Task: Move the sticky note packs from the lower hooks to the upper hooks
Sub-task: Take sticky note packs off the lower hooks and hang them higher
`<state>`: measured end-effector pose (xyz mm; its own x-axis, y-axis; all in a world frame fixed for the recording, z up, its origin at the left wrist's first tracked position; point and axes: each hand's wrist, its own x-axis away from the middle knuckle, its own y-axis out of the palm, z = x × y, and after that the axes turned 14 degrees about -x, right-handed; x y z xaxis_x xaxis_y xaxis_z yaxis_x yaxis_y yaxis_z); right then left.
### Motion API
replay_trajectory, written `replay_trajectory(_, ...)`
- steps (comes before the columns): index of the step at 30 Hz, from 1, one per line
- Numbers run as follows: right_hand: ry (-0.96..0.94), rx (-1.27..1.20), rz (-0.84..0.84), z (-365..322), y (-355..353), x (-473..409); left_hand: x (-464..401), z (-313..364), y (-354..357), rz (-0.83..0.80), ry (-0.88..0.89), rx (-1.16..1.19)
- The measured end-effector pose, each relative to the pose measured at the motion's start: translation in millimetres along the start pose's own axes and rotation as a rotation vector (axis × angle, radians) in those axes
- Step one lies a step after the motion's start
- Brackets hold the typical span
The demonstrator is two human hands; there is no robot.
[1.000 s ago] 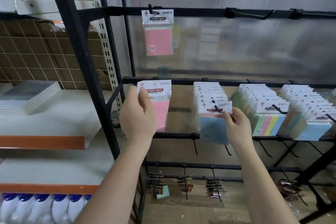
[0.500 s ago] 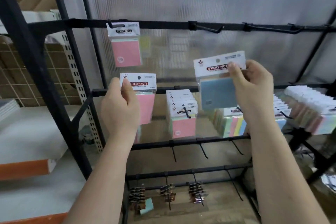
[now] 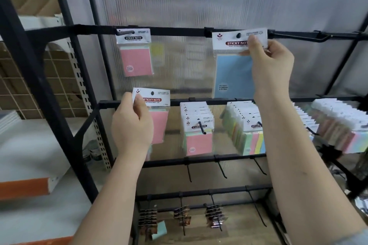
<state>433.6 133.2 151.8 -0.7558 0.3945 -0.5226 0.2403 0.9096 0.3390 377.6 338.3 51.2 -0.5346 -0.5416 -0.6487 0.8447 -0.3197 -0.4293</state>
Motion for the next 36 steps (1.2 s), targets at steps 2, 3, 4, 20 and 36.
replay_trajectory(2, 0.007, -0.008, 0.005, 2.2, 1.2, -3.1, -0.9, 0.5, 0.7, -0.003, 0.002, -0.004)
replay_trajectory(3, 0.01, -0.004, 0.005, 3.3, 1.9, -4.1, -1.5, 0.0, 1.5, -0.005, 0.001, -0.005)
replay_trajectory(4, 0.014, 0.0, 0.002, 5.2, 2.6, -4.9, -1.8, -0.4, 1.9, -0.008, -0.001, -0.005)
replay_trajectory(20, 0.193, 0.102, -0.054, 70.2, 61.4, -82.1, -20.8, 7.2, 10.4, 0.016, 0.049, 0.058)
replay_trajectory(36, 0.207, 0.167, 0.071, 92.8, 77.9, -105.7, -41.1, 1.4, 2.6, 0.035, 0.035, 0.183)
